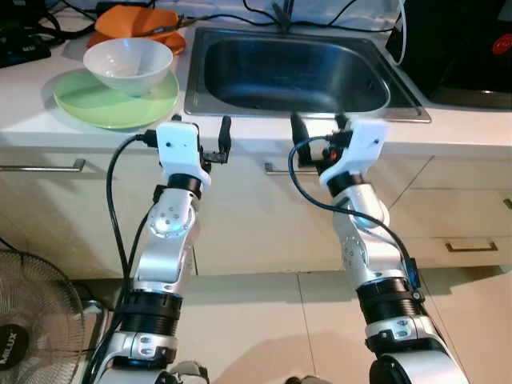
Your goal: Kitchen organization
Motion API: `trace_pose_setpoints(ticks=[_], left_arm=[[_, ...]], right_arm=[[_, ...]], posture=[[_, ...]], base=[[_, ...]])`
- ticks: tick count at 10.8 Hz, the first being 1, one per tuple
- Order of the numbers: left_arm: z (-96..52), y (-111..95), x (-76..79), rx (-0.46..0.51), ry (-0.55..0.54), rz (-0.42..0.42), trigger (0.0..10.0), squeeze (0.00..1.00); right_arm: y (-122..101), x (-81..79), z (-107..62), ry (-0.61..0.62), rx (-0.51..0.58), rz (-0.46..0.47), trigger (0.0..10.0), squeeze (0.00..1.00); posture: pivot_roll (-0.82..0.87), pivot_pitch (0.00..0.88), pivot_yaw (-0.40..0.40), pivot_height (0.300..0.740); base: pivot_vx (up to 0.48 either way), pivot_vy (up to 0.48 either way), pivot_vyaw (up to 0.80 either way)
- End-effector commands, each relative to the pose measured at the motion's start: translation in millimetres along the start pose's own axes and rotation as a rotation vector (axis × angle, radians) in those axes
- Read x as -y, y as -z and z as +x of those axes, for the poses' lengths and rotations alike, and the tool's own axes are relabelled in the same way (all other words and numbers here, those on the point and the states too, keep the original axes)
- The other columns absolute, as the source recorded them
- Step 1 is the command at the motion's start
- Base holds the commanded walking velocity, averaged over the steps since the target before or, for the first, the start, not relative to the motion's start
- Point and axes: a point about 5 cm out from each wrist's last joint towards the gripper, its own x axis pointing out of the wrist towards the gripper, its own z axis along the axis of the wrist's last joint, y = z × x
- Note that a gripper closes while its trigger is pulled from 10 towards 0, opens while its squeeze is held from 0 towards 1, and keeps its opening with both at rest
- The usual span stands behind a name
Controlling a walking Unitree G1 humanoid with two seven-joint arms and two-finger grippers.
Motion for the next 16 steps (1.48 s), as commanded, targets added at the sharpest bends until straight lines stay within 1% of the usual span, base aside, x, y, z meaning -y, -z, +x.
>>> trace_pose_setpoints(ticks=[1,2,3,4,6,7,10,12,13,15,16], left_arm=[[2.6,-3.7,6.9,0.012,0.023,0.012,10.0,0.00],[2.7,-9.5,8.4,0.054,0.034,0.021,10.0,0.00],[3.3,-19.1,8.3,0.097,0.036,-0.023,10.0,0.00],[3.4,-17.1,4.4,0.085,0.012,-0.002,10.0,0.00],[3.1,-17.4,3.2,0.087,0.007,-0.007,10.0,0.00],[3.0,-17.2,3.2,0.086,0.007,-0.005,10.0,0.00],[3.1,-18.0,2.9,0.090,0.005,0.003,10.0,0.00],[3.3,-18.8,2.6,0.095,0.005,0.004,10.0,0.00],[2.7,-20.6,5.6,0.111,0.026,0.020,10.0,0.00],[2.2,-24.2,9.2,0.136,0.044,0.013,10.0,0.00],[2.3,-24.9,9.8,0.139,0.045,0.015,10.0,0.00]], right_arm=[[-4.5,3.2,3.0,0.012,0.007,0.013,10.0,0.00],[-4.8,2.9,3.5,0.013,0.006,0.008,10.0,0.00],[-5.0,0.2,3.5,-0.008,0.000,-0.014,10.0,0.00],[-7.0,-1.1,2.8,-0.017,0.015,-0.027,10.0,0.00],[-9.1,-1.0,3.4,-0.019,0.025,-0.017,10.0,0.00],[-8.1,-0.9,3.8,-0.013,0.021,0.005,10.0,0.00],[-8.0,-1.1,3.6,-0.021,0.016,-0.024,10.0,0.00],[-8.5,-1.1,3.7,-0.020,0.024,-0.013,10.0,0.00],[-8.3,-1.2,3.5,-0.019,0.024,-0.013,10.0,0.00],[-8.0,-1.1,3.4,-0.017,0.023,-0.011,10.0,0.00],[-8.7,-0.9,3.3,-0.022,0.027,-0.020,10.0,0.00]], posture=[[0.07,0.101,-0.062,0.740],[0.07,0.104,-0.062,0.740],[0.07,0.109,-0.062,0.740],[0.07,0.112,-0.064,0.740],[0.07,0.114,-0.065,0.740],[0.07,0.115,-0.066,0.740],[0.07,0.112,-0.066,0.740],[0.07,0.111,-0.067,0.740],[0.08,0.111,-0.066,0.740],[0.07,0.111,-0.064,0.740],[0.07,0.111,-0.064,0.740]], base=[[0.000,0.000,0.00],[0.000,0.000,0.00],[0.000,0.000,0.00],[0.480,0.000,0.74],[0.480,0.000,0.71],[0.480,0.000,0.00],[0.375,0.000,0.00],[0.343,0.000,0.53],[0.000,0.000,0.00],[0.000,0.000,0.00],[0.000,0.000,0.79]])
